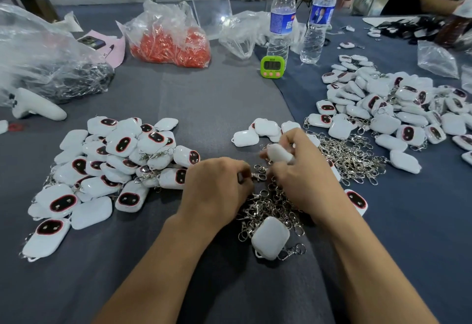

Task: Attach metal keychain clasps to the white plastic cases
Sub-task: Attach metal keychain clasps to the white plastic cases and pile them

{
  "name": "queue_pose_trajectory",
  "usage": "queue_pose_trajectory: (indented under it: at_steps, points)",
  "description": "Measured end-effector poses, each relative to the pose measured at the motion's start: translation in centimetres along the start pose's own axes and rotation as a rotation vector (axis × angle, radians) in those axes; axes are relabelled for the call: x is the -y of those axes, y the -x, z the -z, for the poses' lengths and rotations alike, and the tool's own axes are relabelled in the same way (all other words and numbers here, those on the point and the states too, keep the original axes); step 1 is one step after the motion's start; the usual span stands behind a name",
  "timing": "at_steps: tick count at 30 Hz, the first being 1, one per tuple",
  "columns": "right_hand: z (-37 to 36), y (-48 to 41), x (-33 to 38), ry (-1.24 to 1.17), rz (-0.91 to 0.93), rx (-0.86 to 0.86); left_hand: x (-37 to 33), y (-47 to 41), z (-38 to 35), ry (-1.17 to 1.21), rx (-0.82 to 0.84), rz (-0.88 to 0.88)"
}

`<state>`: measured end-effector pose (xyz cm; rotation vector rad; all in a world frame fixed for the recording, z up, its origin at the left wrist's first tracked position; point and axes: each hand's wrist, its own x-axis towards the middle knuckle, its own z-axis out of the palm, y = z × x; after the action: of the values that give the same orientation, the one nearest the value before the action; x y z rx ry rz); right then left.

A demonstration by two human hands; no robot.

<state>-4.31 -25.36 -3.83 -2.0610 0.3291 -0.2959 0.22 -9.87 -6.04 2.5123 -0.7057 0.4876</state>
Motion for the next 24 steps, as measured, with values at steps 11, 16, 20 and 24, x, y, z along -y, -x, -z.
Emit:
queue_pose_trajectory:
  at_steps: [11, 16, 20, 24]
  points:
    - [-1.0, -0.3, -0.6, 0.063, 0.072, -0.02, 1.2, -0.4, 0.4, 0.233, 0.138, 0.037]
    - [-0.7, -0.2, -0.3, 0.126, 0.093, 0.027, 1.0, -0.2, 0.1, 0.163, 0.114, -0.01]
    - [-0.6, -0.2, -0.2, 0.151, 0.098, 0.052, 0.9, -0.2, -0.1, 0.145, 0.076, -0.016]
    - [-0.7, -0.1, -0.1, 0.187, 0.107, 0.082, 0.8, 0.0, -0.3, 0.113, 0.027, -0.04]
